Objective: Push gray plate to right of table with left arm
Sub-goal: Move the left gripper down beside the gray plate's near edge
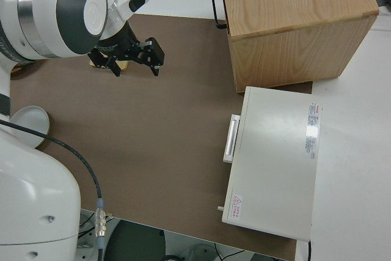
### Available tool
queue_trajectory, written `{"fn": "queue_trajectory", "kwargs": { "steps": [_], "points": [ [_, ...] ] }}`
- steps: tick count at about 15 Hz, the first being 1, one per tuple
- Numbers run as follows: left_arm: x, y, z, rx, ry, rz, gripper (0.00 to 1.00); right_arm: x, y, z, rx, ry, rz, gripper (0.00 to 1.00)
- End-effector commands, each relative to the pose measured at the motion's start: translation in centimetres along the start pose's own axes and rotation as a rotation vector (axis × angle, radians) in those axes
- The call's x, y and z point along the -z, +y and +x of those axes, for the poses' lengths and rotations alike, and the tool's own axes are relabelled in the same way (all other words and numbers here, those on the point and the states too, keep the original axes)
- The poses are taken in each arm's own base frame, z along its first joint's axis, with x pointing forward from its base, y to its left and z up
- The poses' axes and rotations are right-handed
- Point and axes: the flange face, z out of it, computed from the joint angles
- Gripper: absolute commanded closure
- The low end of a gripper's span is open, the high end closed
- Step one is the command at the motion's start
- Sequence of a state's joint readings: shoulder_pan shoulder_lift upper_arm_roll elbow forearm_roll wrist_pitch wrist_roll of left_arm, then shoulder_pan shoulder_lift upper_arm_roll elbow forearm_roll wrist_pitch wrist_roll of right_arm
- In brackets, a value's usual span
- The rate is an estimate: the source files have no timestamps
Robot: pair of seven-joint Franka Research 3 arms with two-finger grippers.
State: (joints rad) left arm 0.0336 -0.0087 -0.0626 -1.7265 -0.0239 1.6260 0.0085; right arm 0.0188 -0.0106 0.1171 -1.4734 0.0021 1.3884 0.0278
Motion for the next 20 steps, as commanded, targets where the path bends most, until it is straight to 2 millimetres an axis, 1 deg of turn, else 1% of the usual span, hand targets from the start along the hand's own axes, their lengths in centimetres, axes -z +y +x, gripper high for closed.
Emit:
{"fn": "queue_trajectory", "kwargs": {
  "steps": [1,10,13,18,20],
  "points": [
    [-0.8,0.4,-1.4,-0.007,-0.06,0.008,0.0,0.4,0.1,-0.4,-0.003,-0.002,0.009,0.017],
    [-1.1,0.4,-1.6,-0.003,-0.068,0.008,0.0,0.4,0.1,-0.4,-0.005,-0.002,0.009,0.017],
    [-1.4,0.4,-2.0,-0.002,-0.076,0.009,0.0,0.4,0.1,-0.4,-0.003,-0.002,0.009,0.017],
    [-4.1,0.4,-2.6,0.016,-0.094,0.008,0.0,0.4,0.1,-0.4,-0.003,-0.002,0.009,0.017],
    [-5.7,0.5,-3.0,0.026,-0.096,0.01,0.0,0.4,0.1,-0.4,-0.005,-0.002,0.009,0.017]
  ]
}}
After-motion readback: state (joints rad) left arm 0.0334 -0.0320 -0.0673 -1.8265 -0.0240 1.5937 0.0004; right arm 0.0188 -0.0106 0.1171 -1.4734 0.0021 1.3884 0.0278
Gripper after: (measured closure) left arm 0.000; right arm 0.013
